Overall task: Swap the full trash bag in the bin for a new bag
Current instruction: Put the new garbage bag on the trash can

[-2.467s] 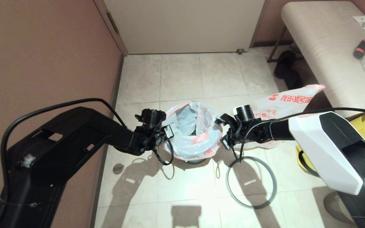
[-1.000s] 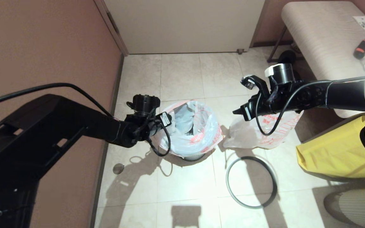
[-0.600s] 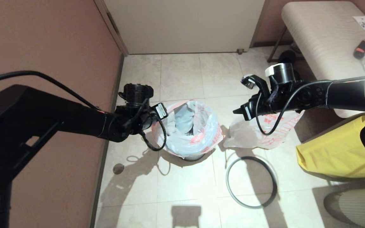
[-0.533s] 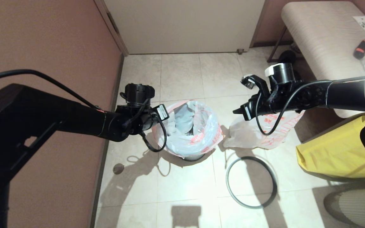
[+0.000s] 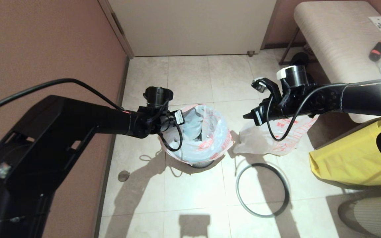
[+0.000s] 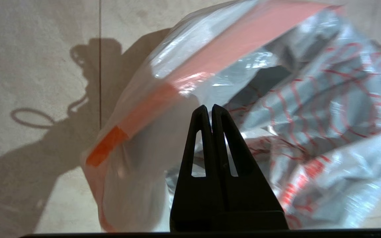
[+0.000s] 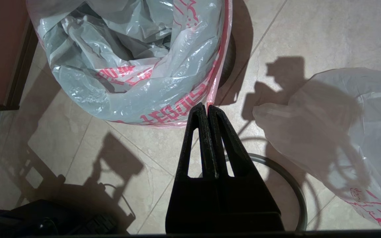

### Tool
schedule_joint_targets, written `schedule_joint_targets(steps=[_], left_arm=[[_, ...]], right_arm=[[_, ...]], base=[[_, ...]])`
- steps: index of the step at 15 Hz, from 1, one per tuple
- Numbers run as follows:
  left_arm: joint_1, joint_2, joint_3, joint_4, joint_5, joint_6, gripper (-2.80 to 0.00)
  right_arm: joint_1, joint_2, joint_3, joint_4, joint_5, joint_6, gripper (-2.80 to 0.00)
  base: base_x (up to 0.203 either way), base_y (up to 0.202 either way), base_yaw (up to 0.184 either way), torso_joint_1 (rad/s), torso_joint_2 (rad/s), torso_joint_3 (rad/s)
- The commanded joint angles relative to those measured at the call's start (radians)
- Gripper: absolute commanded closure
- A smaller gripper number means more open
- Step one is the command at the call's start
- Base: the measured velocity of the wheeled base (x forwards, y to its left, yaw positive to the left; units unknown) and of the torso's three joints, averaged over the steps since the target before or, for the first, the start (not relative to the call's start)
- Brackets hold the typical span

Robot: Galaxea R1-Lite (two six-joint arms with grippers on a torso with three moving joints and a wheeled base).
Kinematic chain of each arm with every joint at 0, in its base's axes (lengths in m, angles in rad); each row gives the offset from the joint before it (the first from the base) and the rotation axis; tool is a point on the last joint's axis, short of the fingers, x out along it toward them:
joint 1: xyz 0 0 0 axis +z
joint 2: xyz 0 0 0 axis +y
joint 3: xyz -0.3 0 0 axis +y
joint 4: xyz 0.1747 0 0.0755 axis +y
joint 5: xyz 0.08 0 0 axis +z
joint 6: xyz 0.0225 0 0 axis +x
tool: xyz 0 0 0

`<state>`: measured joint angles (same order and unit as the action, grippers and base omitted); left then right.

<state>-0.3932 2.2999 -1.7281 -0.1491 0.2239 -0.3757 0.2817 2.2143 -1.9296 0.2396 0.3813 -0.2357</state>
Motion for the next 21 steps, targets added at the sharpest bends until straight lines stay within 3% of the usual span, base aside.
schedule_joint_targets(steps=[1, 4, 7, 9, 16, 21], left_arm=[[0.014, 0.124, -0.072, 0.006, 0.006, 0.003, 0.00], [0.027, 0.168, -0.143, 0.007, 0.038, 0.012, 0.00], [0.035, 0.195, -0.216, -0.012, 0.111, -0.005, 0.00], [0.034, 0.190, -0.215, -0.057, 0.121, -0.018, 0.00], [0.020, 0.121, -0.208, -0.056, 0.126, -0.041, 0.00], [0.040, 0.185, -0.216, -0.085, 0.134, -0.041, 0.00]], right_arm=[[0.001, 0.001, 0.000, 0.001, 0.002, -0.002, 0.00], [0.001, 0.001, 0.000, 0.001, 0.002, -0.002, 0.00], [0.001, 0.001, 0.001, 0.000, 0.002, -0.002, 0.00], [0.002, 0.002, 0.000, 0.000, 0.002, -0.002, 0.00], [0.004, 0.007, 0.000, 0.000, 0.002, -0.002, 0.00], [0.005, 0.007, 0.001, 0.000, 0.002, -0.003, 0.00]], base=[[0.000, 0.000, 0.000, 0.000, 0.00, 0.000], [0.000, 0.000, 0.000, 0.000, 0.00, 0.000], [0.000, 0.000, 0.000, 0.000, 0.00, 0.000], [0.000, 0.000, 0.000, 0.000, 0.00, 0.000], [0.000, 0.000, 0.000, 0.000, 0.00, 0.000], [0.000, 0.000, 0.000, 0.000, 0.00, 0.000]])
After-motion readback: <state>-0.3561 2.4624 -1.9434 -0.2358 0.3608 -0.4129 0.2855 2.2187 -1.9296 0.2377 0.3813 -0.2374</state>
